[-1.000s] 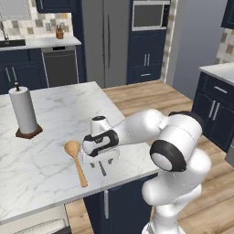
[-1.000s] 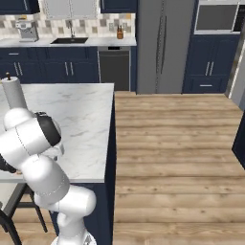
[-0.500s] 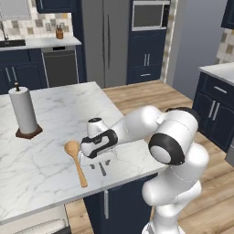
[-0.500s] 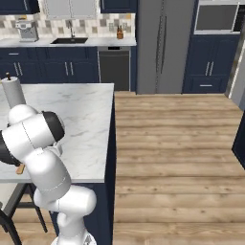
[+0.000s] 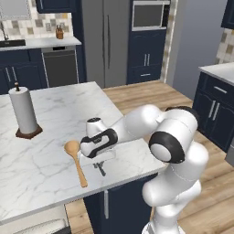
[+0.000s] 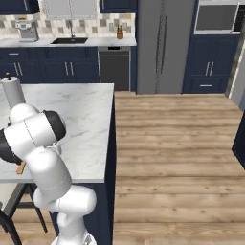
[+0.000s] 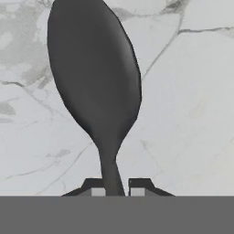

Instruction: Pick up the metallic utensils from the counter and place them in the open drawer. Make sure not to pick up any wooden utensils.

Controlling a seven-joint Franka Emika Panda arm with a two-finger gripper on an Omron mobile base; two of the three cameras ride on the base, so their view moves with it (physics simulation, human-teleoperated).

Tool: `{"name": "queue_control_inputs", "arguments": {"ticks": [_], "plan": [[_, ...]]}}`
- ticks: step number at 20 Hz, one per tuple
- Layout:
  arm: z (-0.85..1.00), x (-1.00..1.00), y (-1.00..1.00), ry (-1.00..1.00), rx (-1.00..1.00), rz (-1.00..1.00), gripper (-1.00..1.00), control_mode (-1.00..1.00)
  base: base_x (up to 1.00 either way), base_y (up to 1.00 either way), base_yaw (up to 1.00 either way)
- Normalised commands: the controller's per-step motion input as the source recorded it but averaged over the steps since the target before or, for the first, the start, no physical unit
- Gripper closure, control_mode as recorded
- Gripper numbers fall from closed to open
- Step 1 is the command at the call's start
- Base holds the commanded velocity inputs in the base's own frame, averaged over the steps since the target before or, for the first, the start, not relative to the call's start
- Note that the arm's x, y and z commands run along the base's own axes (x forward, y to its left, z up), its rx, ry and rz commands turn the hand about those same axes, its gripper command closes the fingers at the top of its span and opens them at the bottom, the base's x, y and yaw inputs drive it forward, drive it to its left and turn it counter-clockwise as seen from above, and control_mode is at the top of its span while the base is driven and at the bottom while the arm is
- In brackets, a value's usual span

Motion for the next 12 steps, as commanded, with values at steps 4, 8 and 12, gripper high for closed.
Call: {"name": "queue_control_inputs", "arguments": {"ticks": [4,8,12], "plan": [[-0.01,0.0,0.0,0.02,0.0,0.0,1.0,-1.0,0.0,0.0,0.0],[0.17,0.0,-0.19,0.0,0.0,0.0,1.0,-1.0,0.0,0.0,0.0],[0.99,-0.01,-0.1,0.0,0.0,0.02,1.0,-1.0,0.0,0.0,0.0]]}}
